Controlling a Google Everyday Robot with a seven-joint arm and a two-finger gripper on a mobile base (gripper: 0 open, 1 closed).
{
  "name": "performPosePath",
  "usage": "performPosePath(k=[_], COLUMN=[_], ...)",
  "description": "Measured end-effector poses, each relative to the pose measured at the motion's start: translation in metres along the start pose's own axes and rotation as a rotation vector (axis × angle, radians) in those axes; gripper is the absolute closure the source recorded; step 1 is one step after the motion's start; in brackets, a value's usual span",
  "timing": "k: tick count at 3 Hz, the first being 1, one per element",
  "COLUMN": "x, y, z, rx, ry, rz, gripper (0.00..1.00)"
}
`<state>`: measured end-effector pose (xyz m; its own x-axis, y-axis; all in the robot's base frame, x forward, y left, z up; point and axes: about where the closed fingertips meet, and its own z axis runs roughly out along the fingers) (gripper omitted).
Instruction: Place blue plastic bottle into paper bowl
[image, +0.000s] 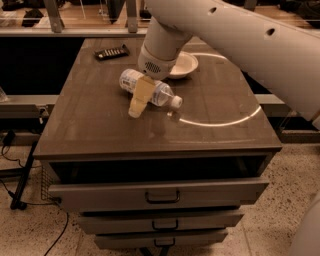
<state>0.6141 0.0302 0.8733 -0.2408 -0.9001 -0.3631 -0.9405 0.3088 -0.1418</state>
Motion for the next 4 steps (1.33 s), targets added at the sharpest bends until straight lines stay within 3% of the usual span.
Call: performPosePath(k=[1, 2, 3, 4], x=[0.001, 0.008, 0.013, 0.009], y=[0.001, -0.016, -0.031, -0.039], z=[0.0, 0.013, 0.021, 0.029], rx=[-0.001, 0.001, 0.006, -0.006], ry=[0.001, -0.015, -0.028, -0.047], rz=[0.009, 0.115, 0.181, 0.229], gripper=[0.0, 0.0, 0.0, 0.27])
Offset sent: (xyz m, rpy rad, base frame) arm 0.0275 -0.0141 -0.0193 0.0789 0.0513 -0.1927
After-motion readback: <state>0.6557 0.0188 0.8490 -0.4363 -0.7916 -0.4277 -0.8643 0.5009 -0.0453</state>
